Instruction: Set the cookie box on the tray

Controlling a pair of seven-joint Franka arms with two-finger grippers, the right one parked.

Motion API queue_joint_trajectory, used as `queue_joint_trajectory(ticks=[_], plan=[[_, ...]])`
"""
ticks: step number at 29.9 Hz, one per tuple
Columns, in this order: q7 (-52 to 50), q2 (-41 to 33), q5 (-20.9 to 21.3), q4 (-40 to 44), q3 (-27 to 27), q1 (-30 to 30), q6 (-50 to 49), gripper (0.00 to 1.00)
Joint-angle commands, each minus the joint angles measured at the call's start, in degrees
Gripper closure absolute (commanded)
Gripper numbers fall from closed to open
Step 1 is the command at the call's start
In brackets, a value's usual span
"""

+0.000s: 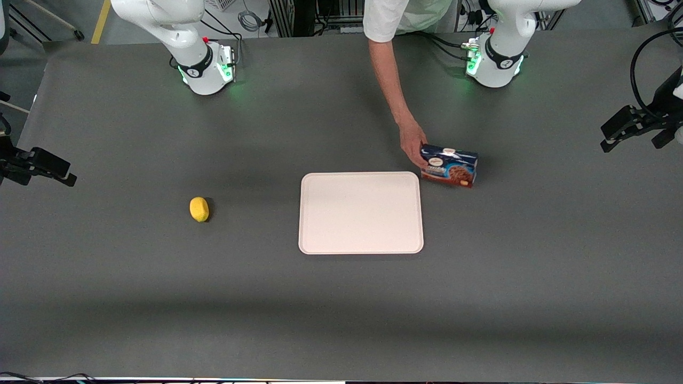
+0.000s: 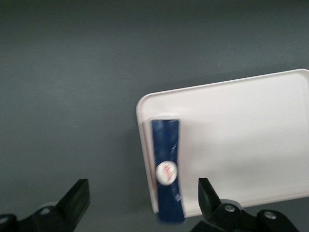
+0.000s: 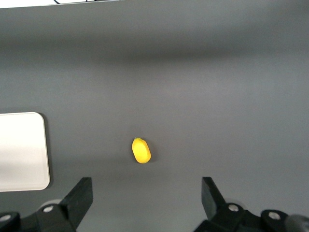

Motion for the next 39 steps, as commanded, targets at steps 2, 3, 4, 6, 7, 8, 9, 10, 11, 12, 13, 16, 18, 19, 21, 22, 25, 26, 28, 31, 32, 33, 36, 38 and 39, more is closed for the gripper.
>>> queue_joint_trajectory(ticks=[2,3,4,6,7,8,9,10,11,12,13,16,18,19,21,22,25,26,28,31,32,33,36,38,39], plan=[[13.8,0.9,-0.2,1.5,-0.6,-0.1,-1.3,0.0],[16.2,1.0,-0.2,1.4,-0.8,-0.1,-1.3,0.0],[18.2,1.0,-0.2,1.5,-0.9,-0.1,-1.2,0.0],[22.7,1.0,-0.2,1.5,-1.2,-0.1,-0.9,0.0],[24.7,1.1,-0.2,1.5,-1.5,-0.1,-0.8,0.0],[26.5,1.2,-0.2,1.5,-1.9,-0.1,-0.4,0.0],[28.3,1.3,-0.2,1.5,-2.1,-0.1,-0.1,0.0],[29.8,1.4,-0.2,1.5,-2.2,-0.1,0.0,0.0],[31.1,1.5,-0.2,1.5,-2.3,-0.1,0.2,0.0],[32.4,1.5,-0.2,1.5,-2.5,-0.1,0.4,0.0],[33.5,1.7,-0.2,1.5,-2.7,-0.1,0.8,0.0],[38.2,2.1,-0.1,1.5,-3.2,-0.1,2.4,0.0],[41.8,2.4,-0.1,1.5,-3.3,-0.1,3.6,0.0],[43.3,2.5,-0.1,1.5,-3.3,-0.1,4.2,0.0],[47.0,3.3,-0.1,1.5,-3.3,-0.1,5.5,0.0],[47.6,3.4,-0.1,1.5,-3.3,-0.1,5.7,0.0],[51.2,4.0,-0.2,1.4,-3.4,-0.1,6.1,0.0],[51.6,4.2,-0.3,1.4,-3.4,-0.1,5.8,0.0],[51.7,4.5,-0.8,1.0,-3.5,-0.2,5.1,0.0],[51.8,4.4,-2.6,0.0,-4.0,-0.2,4.6,0.0],[51.8,4.4,-2.7,-0.6,-4.3,-0.2,4.6,0.0],[51.8,4.3,-2.8,-1.3,-4.4,-0.2,4.8,0.0],[51.8,4.1,-3.0,-2.6,-5.3,-0.4,5.3,0.0],[51.8,3.7,-3.0,-3.9,-6.9,-0.3,5.7,0.0],[51.8,3.6,-3.0,-4.5,-7.5,-0.2,6.3,0.0]])
